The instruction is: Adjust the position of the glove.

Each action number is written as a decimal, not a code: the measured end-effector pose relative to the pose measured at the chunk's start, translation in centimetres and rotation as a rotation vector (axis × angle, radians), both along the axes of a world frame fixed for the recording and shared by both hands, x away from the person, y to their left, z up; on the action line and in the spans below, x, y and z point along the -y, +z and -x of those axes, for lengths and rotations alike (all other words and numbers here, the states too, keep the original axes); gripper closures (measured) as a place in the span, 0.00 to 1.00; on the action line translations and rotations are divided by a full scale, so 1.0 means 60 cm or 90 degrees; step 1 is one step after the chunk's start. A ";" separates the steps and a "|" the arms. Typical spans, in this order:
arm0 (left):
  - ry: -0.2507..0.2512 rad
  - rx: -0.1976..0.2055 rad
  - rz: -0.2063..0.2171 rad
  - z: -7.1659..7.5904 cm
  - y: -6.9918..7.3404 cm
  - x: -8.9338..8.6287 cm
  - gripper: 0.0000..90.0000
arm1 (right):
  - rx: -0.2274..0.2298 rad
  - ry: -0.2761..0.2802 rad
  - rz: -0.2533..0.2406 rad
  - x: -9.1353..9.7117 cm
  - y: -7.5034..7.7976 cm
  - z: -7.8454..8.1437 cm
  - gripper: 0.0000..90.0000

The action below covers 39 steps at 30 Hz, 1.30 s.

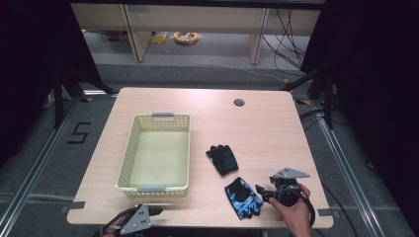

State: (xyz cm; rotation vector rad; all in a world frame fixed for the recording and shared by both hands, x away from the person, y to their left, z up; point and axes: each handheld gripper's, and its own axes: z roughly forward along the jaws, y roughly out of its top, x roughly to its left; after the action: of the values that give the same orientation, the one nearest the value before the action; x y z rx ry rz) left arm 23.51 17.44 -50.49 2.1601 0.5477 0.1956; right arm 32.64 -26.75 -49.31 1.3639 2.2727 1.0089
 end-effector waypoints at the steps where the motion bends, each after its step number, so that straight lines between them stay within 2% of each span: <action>1: 0.000 0.000 0.000 0.000 0.000 0.000 0.19 | -0.004 -0.011 0.002 -0.001 0.004 0.001 0.37; 3: 0.000 0.000 0.000 0.000 0.000 0.000 0.19 | 0.003 -0.012 -0.004 -0.002 0.004 0.000 0.34; 4: 0.000 0.001 -0.001 0.000 0.000 0.000 0.19 | 0.014 0.004 -0.001 0.000 0.003 -0.003 0.33; 9: -0.003 0.006 -0.016 -0.002 0.001 -0.002 0.19 | 0.007 0.004 -0.015 -0.003 0.002 -0.007 0.26; 11: -0.013 0.013 -0.019 -0.004 0.001 -0.002 0.19 | -0.004 0.002 -0.015 -0.006 0.005 -0.008 0.27; 12: 0.005 0.013 -0.009 -0.002 -0.002 0.000 0.19 | -0.012 -0.011 -0.027 -0.011 0.007 -0.006 0.28; 13: 0.008 0.008 -0.006 -0.001 -0.002 0.001 0.19 | 0.013 0.014 -0.007 -0.007 0.005 -0.012 0.30; 14: 0.006 0.008 -0.001 -0.001 -0.002 0.001 0.19 | 0.001 0.013 -0.013 -0.010 0.007 -0.012 0.31; 16: 0.009 0.006 -0.005 -0.001 -0.002 0.001 0.19 | 0.005 0.018 -0.004 -0.010 0.007 -0.013 0.32; 17: 0.009 -0.002 0.004 -0.001 -0.004 0.002 0.19 | -0.005 0.018 -0.009 -0.012 0.009 -0.013 0.33; 20: 0.010 0.000 0.008 -0.001 -0.005 0.002 0.19 | -0.005 0.034 -0.007 -0.017 0.015 -0.020 0.38; 21: 0.011 -0.001 0.010 -0.001 -0.005 0.002 0.19 | 0.023 0.050 0.004 -0.018 0.014 -0.025 0.38; 22: 0.012 0.000 0.009 -0.002 -0.005 0.002 0.19 | 0.004 0.046 0.004 -0.021 0.019 -0.025 0.39; 23: 0.012 0.007 0.003 -0.002 -0.004 0.001 0.19 | 0.007 0.051 0.004 -0.024 0.022 -0.028 0.40; 24: 0.006 0.000 -0.004 -0.003 -0.002 0.000 0.19 | 0.019 0.059 0.006 -0.025 0.021 -0.031 0.40; 25: 0.002 0.005 -0.020 -0.004 -0.001 -0.002 0.19 | 0.014 0.063 0.007 -0.027 0.023 -0.034 0.41; 26: 0.004 0.006 -0.018 -0.004 -0.002 -0.002 0.19 | 0.021 0.064 0.009 -0.029 0.023 -0.038 0.42; 27: 0.002 0.009 -0.020 -0.005 -0.002 -0.002 0.19 | 0.008 0.060 0.006 -0.032 0.025 -0.039 0.42; 28: 0.012 0.016 -0.007 -0.004 -0.005 0.000 0.19 | 0.011 0.071 0.009 -0.033 0.025 -0.043 0.42; 30: 0.015 0.016 -0.011 -0.005 -0.005 0.000 0.19 | 0.004 0.068 0.002 -0.039 0.029 -0.047 0.43; 31: 0.005 0.003 -0.016 -0.005 -0.002 -0.002 0.19 | 0.009 0.073 0.010 -0.040 0.029 -0.051 0.43; 32: 0.007 -0.001 -0.007 -0.004 -0.002 -0.001 0.19 | 0.005 0.074 0.006 -0.043 0.031 -0.054 0.43; 33: 0.008 -0.002 -0.006 -0.004 -0.003 -0.001 0.19 | 0.004 0.075 0.011 -0.044 0.034 -0.056 0.43; 35: 0.008 -0.002 -0.006 -0.004 -0.003 -0.001 0.19 | -0.012 0.065 0.001 -0.048 0.039 -0.061 0.43; 36: 0.008 -0.005 -0.005 -0.003 -0.003 -0.001 0.19 | 0.000 0.070 0.008 -0.049 0.039 -0.067 0.42; 38: 0.008 -0.006 -0.001 -0.003 -0.003 -0.001 0.19 | -0.008 0.062 0.000 -0.053 0.041 -0.076 0.43; 39: 0.014 -0.002 0.003 -0.003 -0.004 0.000 0.19 | 0.000 0.070 0.007 -0.054 0.040 -0.083 0.43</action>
State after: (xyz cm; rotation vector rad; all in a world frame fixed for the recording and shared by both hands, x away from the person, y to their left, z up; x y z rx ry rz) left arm 23.71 17.42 -50.76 2.1510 0.5742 0.2033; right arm 37.61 -23.51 -46.90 1.2465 2.3711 1.0295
